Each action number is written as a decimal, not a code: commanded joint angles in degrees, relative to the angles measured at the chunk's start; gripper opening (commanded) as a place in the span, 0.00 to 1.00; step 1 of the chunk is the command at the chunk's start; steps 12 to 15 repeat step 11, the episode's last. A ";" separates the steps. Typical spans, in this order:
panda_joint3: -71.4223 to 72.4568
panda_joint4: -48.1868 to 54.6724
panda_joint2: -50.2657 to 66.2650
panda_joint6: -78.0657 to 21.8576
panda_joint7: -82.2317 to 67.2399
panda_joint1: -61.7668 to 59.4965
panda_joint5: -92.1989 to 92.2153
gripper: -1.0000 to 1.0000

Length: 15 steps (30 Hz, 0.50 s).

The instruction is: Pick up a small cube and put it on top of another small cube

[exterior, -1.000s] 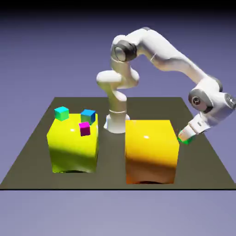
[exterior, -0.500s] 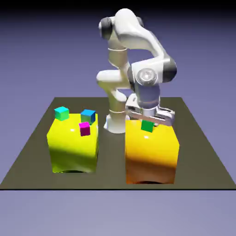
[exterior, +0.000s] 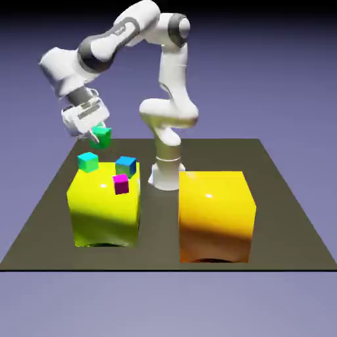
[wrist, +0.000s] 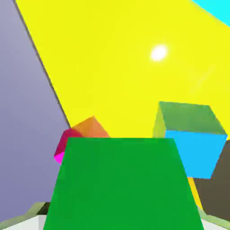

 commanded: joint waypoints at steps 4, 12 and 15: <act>-3.52 -4.49 -1.49 3.75 1.67 -3.22 -0.18 0.00; -3.26 -6.16 -0.90 5.93 0.99 -2.81 0.63 1.00; -3.26 -6.16 -0.90 5.93 0.99 -2.81 0.63 1.00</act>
